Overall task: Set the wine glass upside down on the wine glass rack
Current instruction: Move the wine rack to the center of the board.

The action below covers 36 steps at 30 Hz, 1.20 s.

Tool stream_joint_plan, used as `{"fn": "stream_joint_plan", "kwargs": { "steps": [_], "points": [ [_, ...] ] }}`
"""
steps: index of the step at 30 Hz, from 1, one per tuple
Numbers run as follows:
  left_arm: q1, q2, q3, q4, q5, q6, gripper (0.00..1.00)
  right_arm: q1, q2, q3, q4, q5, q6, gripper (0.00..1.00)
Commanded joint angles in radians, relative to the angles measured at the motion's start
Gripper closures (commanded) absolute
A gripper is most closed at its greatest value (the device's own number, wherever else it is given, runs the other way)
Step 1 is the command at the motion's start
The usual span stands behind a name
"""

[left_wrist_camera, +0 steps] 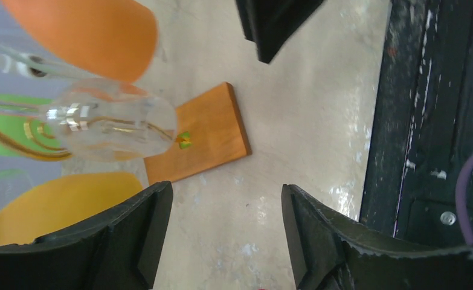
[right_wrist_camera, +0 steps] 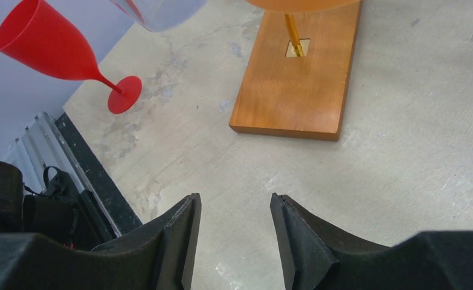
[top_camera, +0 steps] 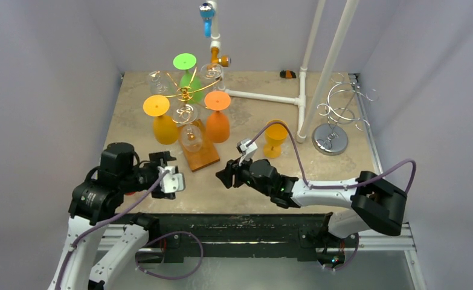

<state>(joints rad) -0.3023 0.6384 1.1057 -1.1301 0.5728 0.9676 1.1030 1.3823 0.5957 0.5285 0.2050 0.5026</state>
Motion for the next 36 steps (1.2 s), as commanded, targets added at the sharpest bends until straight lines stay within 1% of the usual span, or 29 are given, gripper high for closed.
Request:
{"fn": "stream_joint_plan", "kwargs": {
  "steps": [1, 4, 6, 7, 12, 16, 18, 21, 24, 27, 36],
  "points": [
    [0.0, -0.028, -0.156, -0.026, -0.001, 0.315, 0.32, 0.012, 0.07, 0.01, 0.079, 0.07, 0.072, 0.47],
    [0.0, -0.04, -0.262, 0.059, -0.021, 0.393, 0.44, 0.016, 0.124, 0.009, 0.138, 0.092, 0.1, 0.53],
    [0.0, -0.048, -0.333, 0.112, -0.035, 0.471, 0.51, 0.02, 0.166, 0.011, 0.173, 0.118, 0.109, 0.58],
    [0.0, -0.053, -0.367, 0.141, -0.039, 0.505, 0.52, 0.021, 0.186, 0.012, 0.191, 0.125, 0.113, 0.61],
    [0.0, -0.094, -0.543, 0.296, -0.005, 0.638, 0.56, 0.025, 0.281, 0.004, 0.289, 0.18, 0.147, 0.74],
    [0.0, -0.106, -0.671, 0.42, 0.014, 0.75, 0.58, 0.025, 0.359, 0.012, 0.347, 0.225, 0.185, 0.79],
    [0.0, -0.08, -0.718, 0.485, 0.015, 0.787, 0.6, 0.025, 0.4, 0.024, 0.366, 0.238, 0.195, 0.8],
    [-0.001, 0.004, -0.756, 0.555, -0.002, 0.844, 0.63, 0.025, 0.445, 0.051, 0.374, 0.243, 0.196, 0.8],
    [-0.005, 0.115, -0.766, 0.683, -0.023, 0.821, 0.67, 0.025, 0.479, 0.078, 0.373, 0.251, 0.205, 0.8],
    [-0.014, 0.217, -0.757, 0.75, -0.034, 0.822, 0.71, 0.026, 0.507, 0.095, 0.381, 0.245, 0.217, 0.8],
    [-0.052, 0.333, -0.789, 0.925, -0.055, 0.767, 0.76, 0.024, 0.581, 0.15, 0.381, 0.238, 0.236, 0.8]
  ]
}}
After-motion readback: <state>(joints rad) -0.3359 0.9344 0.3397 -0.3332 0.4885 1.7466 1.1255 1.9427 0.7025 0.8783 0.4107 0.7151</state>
